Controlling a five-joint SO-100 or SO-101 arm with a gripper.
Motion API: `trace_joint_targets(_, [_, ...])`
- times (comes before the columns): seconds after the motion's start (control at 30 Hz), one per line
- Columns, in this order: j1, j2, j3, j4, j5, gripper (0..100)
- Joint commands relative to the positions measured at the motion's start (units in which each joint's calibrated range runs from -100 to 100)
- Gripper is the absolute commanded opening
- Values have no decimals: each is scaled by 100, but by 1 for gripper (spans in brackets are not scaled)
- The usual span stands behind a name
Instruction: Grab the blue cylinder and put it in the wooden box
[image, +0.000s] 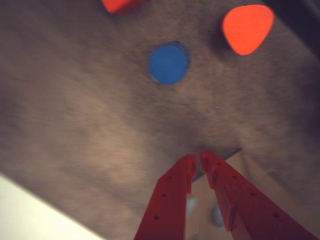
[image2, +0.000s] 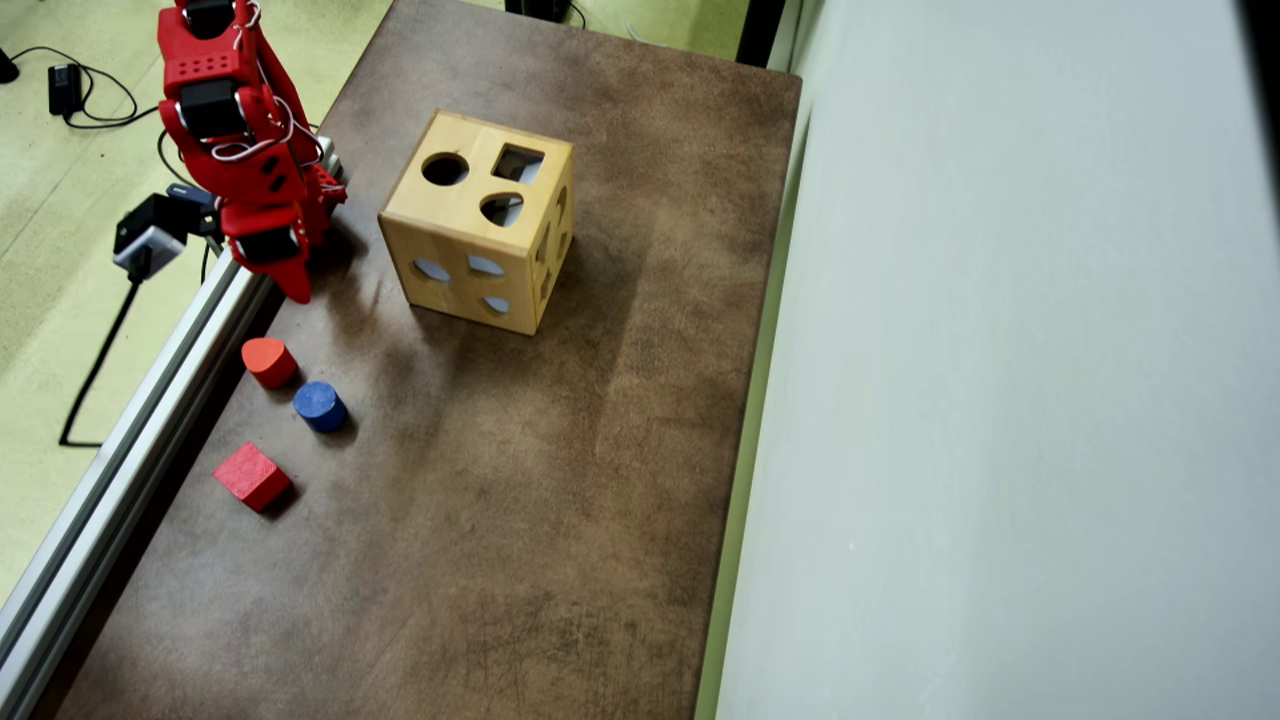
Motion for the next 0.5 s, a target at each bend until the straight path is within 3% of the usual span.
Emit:
trace_joint_targets(0.0, [65,-69,201,-378,176,3])
trace_joint_targets(0.23, [675,24,568,-1648,190,3])
trace_joint_targets(0.47, [823,41,1015,-2147,425,3])
